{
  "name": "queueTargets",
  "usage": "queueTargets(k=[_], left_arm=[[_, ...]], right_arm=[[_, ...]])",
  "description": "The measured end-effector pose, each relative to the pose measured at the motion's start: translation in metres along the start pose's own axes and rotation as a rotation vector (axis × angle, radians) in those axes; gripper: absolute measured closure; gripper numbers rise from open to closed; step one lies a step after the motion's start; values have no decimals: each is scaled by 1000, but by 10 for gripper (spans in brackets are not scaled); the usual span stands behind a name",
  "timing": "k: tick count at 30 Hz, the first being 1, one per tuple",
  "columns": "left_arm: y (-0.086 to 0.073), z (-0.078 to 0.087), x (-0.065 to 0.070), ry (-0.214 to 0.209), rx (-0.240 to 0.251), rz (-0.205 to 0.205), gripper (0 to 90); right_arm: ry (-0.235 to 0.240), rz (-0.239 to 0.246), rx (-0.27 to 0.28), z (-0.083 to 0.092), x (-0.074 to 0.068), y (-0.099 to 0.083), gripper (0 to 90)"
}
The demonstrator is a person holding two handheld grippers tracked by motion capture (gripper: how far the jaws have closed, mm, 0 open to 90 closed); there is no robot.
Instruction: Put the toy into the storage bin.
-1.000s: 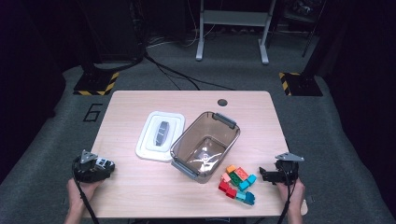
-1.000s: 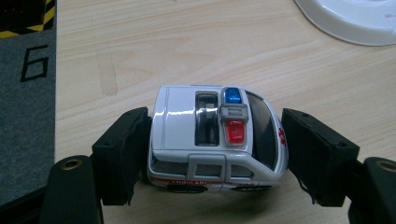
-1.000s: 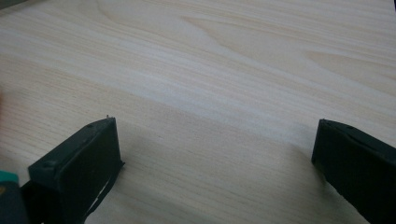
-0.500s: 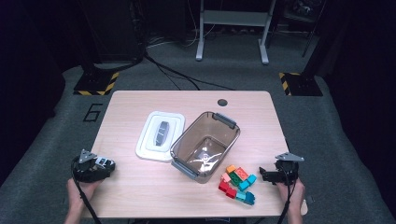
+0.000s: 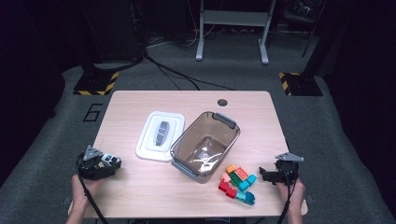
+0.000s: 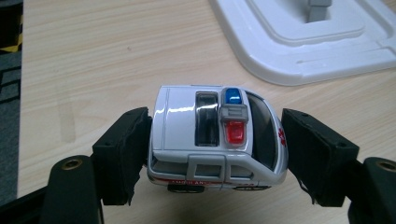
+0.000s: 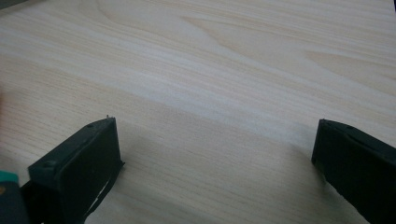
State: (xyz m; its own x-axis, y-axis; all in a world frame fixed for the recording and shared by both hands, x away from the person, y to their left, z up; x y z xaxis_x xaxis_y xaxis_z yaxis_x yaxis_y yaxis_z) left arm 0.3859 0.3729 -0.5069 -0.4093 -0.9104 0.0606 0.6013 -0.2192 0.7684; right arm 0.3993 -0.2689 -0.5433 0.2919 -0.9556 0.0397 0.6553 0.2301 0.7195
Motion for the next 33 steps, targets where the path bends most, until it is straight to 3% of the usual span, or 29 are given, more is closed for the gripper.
queueTargets(k=[10,23,33], left_arm=[[16,3,17,-36,6,-29,263],[44,8,48,-109,5,-102,262],[60,10,64,-149,3,-120,262]], right_arm=[[0,0,0,0,0,0,3],[0,0,0,0,0,0,4],[1,1,0,0,0,0,4]])
Point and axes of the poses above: each handheld gripper's, and its own axes: z roughly backward along the jaws, y roughly out of its top, x roughly to its right, the point moved 2 cm from there along -z, roughly forward along the jaws, and after that the axes turned 3 degrees about -y, right-handed, at the moved point
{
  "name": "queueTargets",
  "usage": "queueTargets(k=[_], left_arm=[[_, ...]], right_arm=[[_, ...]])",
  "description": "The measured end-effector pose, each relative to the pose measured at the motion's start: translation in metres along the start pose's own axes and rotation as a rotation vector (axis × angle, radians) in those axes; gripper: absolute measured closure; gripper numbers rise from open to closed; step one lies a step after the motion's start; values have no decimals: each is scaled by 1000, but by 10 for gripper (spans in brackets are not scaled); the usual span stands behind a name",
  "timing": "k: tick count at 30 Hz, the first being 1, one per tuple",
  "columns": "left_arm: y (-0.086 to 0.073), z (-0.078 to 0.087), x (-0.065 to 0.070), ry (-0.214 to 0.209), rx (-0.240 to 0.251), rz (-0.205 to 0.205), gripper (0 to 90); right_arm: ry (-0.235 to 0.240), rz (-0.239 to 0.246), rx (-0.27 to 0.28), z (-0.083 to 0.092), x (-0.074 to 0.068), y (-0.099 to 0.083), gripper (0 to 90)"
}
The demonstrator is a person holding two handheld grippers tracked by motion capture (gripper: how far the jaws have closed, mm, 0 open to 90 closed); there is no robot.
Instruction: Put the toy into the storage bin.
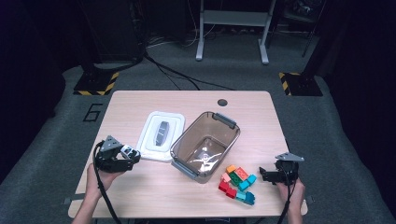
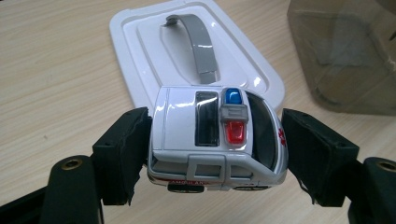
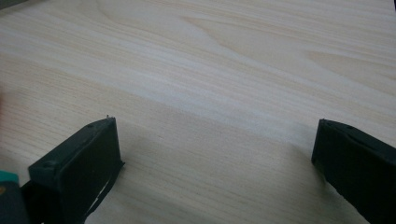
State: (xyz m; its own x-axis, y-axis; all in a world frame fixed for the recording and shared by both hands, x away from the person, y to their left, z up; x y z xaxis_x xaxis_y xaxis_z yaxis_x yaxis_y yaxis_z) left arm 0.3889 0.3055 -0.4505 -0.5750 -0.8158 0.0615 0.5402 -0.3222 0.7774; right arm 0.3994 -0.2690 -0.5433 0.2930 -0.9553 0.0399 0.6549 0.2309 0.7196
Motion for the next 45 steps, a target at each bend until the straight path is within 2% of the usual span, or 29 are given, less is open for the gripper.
queueTargets(k=[15,21,31,38,45], left_arm=[[25,2,14,-34,6,-28,262],[39,3,21,-47,0,-57,262],[56,3,30,-63,-5,-78,262],[70,4,37,-75,-11,-108,262],[83,4,45,-88,0,-118,262]], right_arm=[[1,-1,0,0,0,0,4],[1,0,0,0,0,0,4],[2,0,-1,0,0,0,4],[1,-1,0,0,0,0,4],[2,-1,-1,0,0,0,4]])
Point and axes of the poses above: each handheld gripper's, and its own axes: z roughly backward along the jaws, y roughly out of its top, x roughly to its right, the point moved 2 cm from there along -z, roughly forward along the jaws, and after that the axes turned 3 degrees about -y, right-handed, at the moved point
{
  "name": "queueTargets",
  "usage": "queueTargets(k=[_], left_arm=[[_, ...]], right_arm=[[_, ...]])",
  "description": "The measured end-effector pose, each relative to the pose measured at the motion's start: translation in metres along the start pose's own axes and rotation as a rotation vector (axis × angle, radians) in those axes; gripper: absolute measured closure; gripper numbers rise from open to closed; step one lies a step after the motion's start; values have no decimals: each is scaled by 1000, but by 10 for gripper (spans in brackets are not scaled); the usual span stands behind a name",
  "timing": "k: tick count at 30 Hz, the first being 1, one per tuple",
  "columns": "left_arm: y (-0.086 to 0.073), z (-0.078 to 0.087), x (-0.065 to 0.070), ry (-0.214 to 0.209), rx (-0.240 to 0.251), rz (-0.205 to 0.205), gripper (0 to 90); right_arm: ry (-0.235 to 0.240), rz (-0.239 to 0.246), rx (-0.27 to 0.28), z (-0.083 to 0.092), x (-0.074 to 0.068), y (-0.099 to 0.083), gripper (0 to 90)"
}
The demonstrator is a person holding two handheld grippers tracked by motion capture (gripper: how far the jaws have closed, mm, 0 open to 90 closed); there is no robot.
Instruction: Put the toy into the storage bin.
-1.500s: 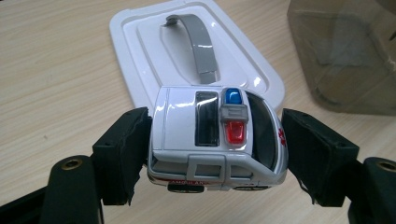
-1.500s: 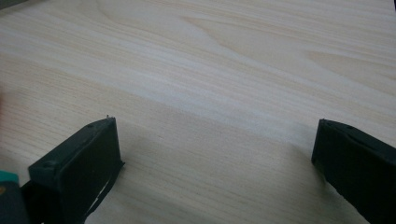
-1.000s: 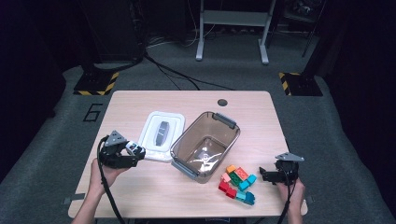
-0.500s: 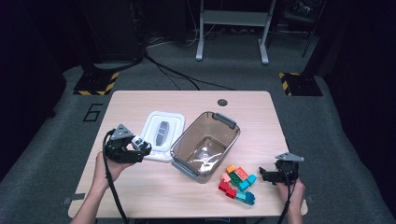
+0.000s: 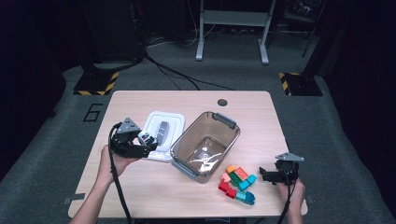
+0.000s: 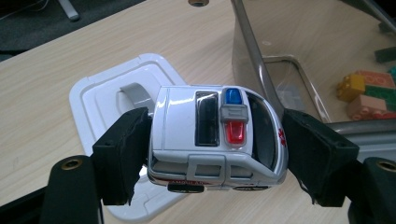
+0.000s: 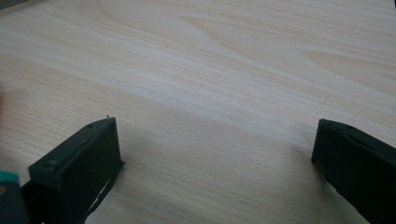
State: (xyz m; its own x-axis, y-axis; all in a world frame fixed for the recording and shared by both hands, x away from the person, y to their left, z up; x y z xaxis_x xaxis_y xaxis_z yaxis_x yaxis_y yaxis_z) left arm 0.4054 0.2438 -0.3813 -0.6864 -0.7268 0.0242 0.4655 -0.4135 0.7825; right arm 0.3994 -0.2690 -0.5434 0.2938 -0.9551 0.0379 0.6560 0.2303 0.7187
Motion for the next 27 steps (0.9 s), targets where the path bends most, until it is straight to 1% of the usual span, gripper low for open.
queueTargets(k=[6,11,14,15,16,18,20,21,27], left_arm=[[13,-2,8,-17,6,-19,262],[25,-7,19,-38,17,-29,262],[32,-10,26,-47,26,-42,262],[34,-10,27,-53,20,-52,262],[35,-12,29,-53,26,-53,262],[39,-15,33,-67,18,-59,262],[42,-18,38,-72,18,-70,262],[43,-20,40,-78,19,-69,262],[48,-32,53,-112,-1,-92,262]], right_arm=[[0,0,1,0,0,0,4],[0,0,1,0,0,0,4],[0,0,1,0,0,0,5],[1,0,1,0,0,0,6],[1,0,1,0,0,0,6],[0,-1,1,0,0,0,6],[-1,-3,2,0,0,0,6],[-1,-5,3,0,0,0,7],[-2,-6,1,0,0,0,9]])
Point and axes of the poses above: each handheld gripper's, and its own axes: z roughly backward along the jaws, y roughly out of its top, x roughly to its right, the point moved 2 cm from there along -z, roughly forward along the jaws, and after that the axes turned 3 degrees about -y, right-handed, at the moved point
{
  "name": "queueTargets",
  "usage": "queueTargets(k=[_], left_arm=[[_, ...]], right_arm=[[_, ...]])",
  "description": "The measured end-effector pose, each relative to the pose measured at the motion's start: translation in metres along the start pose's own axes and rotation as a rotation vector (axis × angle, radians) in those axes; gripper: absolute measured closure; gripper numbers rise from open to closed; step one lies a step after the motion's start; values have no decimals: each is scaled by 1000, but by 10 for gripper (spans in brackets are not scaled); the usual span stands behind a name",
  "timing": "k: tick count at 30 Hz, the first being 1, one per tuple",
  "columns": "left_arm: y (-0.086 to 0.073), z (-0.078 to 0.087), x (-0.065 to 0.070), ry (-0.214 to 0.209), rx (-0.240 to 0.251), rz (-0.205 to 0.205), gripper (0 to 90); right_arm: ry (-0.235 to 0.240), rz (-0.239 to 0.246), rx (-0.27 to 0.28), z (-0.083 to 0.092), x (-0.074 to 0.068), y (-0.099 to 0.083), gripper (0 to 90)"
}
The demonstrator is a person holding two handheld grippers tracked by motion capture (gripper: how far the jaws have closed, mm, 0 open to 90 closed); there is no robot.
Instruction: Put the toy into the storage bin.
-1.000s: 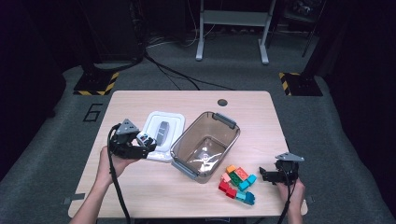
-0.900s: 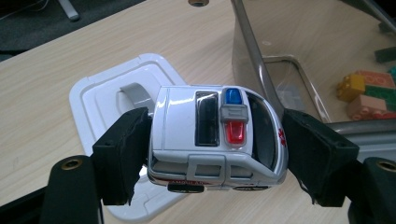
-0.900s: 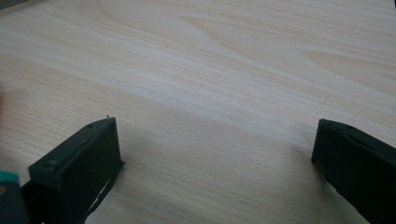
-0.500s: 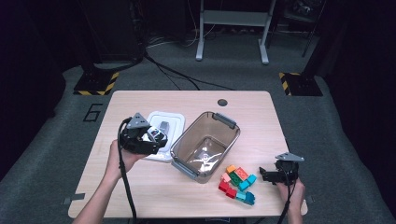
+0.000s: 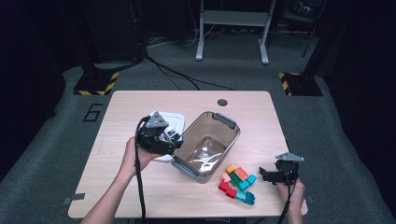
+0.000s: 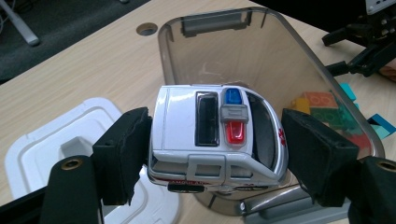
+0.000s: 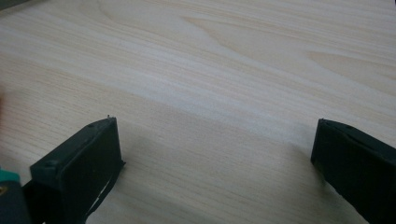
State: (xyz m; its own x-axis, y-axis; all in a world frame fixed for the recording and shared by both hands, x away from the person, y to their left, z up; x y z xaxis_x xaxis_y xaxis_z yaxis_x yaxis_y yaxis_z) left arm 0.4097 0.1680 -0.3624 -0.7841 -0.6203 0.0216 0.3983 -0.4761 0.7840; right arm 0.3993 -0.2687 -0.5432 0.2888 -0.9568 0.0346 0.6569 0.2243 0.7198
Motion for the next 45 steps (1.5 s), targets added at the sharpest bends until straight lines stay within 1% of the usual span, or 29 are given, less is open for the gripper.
queueTargets(k=[9,12,16,17,18,21,25,34,40,45], left_arm=[[3,-19,15,-48,-21,-23,261],[3,-25,19,-74,-23,-14,261],[1,-35,26,-100,-35,-15,261],[1,-37,28,-110,-46,-19,261],[0,-40,30,-110,-49,-19,261],[-1,-47,37,-126,-69,-26,261],[-3,-55,45,-143,-74,-21,261],[-7,-65,58,-170,-101,-20,260],[-10,-69,62,-175,-116,-15,259],[-12,-69,63,-175,-121,-13,259]], right_arm=[[-1,-1,2,0,0,0,9],[0,0,1,0,0,0,9],[0,-1,1,0,0,0,10],[-1,-1,1,0,0,0,9],[0,0,3,0,0,0,10],[0,-1,1,0,0,0,10],[-1,-1,1,0,0,0,10],[-1,-2,4,0,0,0,9],[3,-1,2,0,0,0,9],[0,-3,4,0,0,0,9]])
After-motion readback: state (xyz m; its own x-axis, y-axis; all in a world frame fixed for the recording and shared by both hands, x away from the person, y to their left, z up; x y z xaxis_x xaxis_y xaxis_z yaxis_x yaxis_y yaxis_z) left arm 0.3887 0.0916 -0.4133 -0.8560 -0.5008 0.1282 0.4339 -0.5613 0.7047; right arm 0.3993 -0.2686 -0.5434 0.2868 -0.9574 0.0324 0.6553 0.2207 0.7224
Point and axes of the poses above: each handheld gripper's, and its own axes: z roughly backward along the jaws, y roughly out of its top, x roughly to its right, the point moved 2 cm from there along -z, roughly forward along the jaws, and after that the axes turned 3 degrees about -y, right-handed, at the moved point
